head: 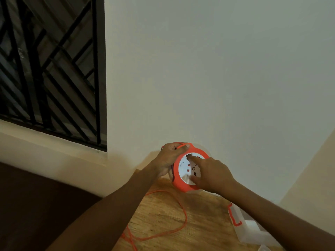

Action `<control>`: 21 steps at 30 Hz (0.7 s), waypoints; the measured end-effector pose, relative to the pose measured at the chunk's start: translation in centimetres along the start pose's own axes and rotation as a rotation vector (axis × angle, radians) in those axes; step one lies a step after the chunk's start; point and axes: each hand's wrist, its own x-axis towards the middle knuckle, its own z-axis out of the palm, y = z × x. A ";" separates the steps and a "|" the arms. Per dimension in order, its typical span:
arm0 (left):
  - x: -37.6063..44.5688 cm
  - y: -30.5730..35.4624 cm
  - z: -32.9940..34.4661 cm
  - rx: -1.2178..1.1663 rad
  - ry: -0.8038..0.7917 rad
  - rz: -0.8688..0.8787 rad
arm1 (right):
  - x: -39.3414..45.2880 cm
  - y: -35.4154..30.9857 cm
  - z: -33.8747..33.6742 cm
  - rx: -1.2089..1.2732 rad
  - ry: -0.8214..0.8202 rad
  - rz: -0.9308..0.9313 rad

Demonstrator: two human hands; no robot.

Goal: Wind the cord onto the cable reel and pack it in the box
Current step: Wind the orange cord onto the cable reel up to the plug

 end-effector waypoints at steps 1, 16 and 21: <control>0.0 -0.2 0.0 -0.016 0.004 -0.013 | 0.1 0.0 0.1 0.119 -0.007 0.064; -0.4 -0.2 -2.0 -0.023 -0.164 -0.090 | -1.3 1.2 1.3 -0.394 0.114 -0.609; -0.7 -0.2 -1.8 -0.039 -0.179 -0.091 | -1.3 1.9 1.5 -0.428 0.101 -0.620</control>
